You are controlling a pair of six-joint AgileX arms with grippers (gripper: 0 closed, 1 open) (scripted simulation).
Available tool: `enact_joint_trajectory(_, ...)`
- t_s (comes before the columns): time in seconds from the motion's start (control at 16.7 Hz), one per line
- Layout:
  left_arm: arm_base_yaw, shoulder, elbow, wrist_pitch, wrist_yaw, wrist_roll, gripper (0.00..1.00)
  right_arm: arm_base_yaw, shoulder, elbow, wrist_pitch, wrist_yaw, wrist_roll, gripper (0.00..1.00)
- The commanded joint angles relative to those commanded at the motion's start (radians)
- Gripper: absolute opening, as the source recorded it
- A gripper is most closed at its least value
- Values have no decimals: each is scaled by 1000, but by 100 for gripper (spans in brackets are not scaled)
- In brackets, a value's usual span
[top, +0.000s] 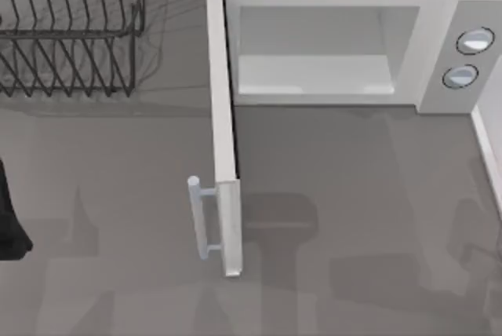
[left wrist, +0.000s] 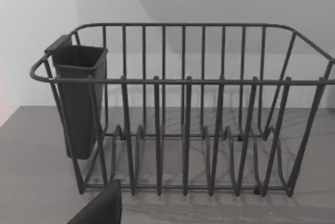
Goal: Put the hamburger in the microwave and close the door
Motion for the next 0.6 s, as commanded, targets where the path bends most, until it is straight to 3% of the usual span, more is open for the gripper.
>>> enact_joint_trajectory(0.3,0,0,0,0,0,0,100,3,107,-103,216,0,4,100)
enact_joint_trajectory(0.6,0,0,0,0,0,0,100,3,122,-116,237,0,4,100)
